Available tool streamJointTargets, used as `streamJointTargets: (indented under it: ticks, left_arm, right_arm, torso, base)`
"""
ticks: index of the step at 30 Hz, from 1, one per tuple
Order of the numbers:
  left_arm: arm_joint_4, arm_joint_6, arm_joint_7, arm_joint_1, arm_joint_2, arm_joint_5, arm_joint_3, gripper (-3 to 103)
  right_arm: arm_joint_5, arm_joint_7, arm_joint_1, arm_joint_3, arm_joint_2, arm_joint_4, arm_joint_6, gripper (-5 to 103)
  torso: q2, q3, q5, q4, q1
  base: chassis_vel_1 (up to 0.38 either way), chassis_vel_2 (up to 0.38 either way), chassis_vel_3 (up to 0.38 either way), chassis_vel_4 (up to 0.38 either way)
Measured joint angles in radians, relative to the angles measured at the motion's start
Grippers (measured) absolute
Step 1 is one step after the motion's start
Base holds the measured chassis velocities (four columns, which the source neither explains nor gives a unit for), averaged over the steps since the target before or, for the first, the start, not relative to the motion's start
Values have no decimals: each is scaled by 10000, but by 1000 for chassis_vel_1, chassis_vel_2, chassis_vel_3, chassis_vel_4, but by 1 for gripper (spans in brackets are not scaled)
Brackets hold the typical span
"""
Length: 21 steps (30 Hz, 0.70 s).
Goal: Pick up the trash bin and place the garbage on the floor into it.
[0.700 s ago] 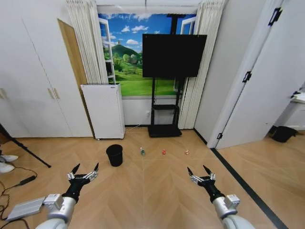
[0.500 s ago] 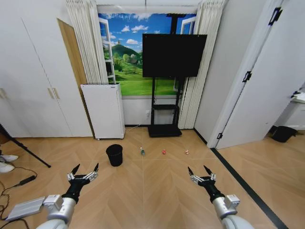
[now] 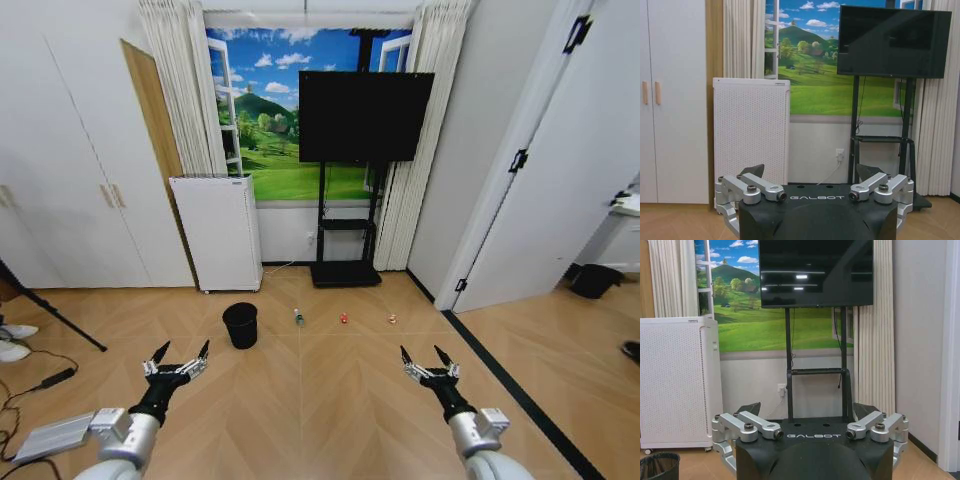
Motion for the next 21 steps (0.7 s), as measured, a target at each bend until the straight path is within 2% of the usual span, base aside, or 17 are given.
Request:
streamJointTargets:
  ticks: [10, 21]
  left_arm:
    - [-3, -14, 13, 41, -14, 109, -16, 100]
    - [-94, -39, 18, 87, -17, 93, -49, 100]
  right_arm:
    - [-98, -36, -55, -74, 60, -16, 120, 100]
    - [-135, -132, -131, -94, 71, -4, 167, 100]
  torso:
    - [13, 5, -2, 0, 3]
    - [19, 12, -5, -3, 11]
  base:
    - [-32, 28, 36, -32]
    - [-202, 204, 207, -198]
